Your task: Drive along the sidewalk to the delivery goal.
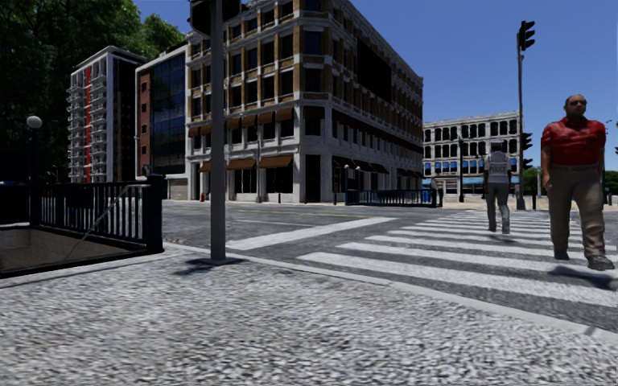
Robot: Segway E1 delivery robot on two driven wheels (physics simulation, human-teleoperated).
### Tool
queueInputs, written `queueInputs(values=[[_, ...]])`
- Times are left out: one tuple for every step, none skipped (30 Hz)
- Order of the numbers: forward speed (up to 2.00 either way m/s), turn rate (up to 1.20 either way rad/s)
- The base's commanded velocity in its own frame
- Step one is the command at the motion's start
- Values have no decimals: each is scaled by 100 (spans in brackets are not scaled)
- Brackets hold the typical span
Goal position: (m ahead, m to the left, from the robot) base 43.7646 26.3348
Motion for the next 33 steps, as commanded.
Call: queueInputs(values=[[200, 0], [200, 0], [200, 0], [200, 0], [200, 0], [200, -14], [200, -23], [200, -27], [200, -27], [200, -29], [195, -33], [189, -38], [189, -38], [180, -44], [169, -47], [164, -47], [162, -47], [162, -47], [162, -47], [162, -47], [161, -47], [161, -47], [160, -48], [159, -48], [159, -48], [159, -48], [159, -48], [159, -48], [159, -48], [159, -48], [159, -48], [159, -48], [159, -48]])
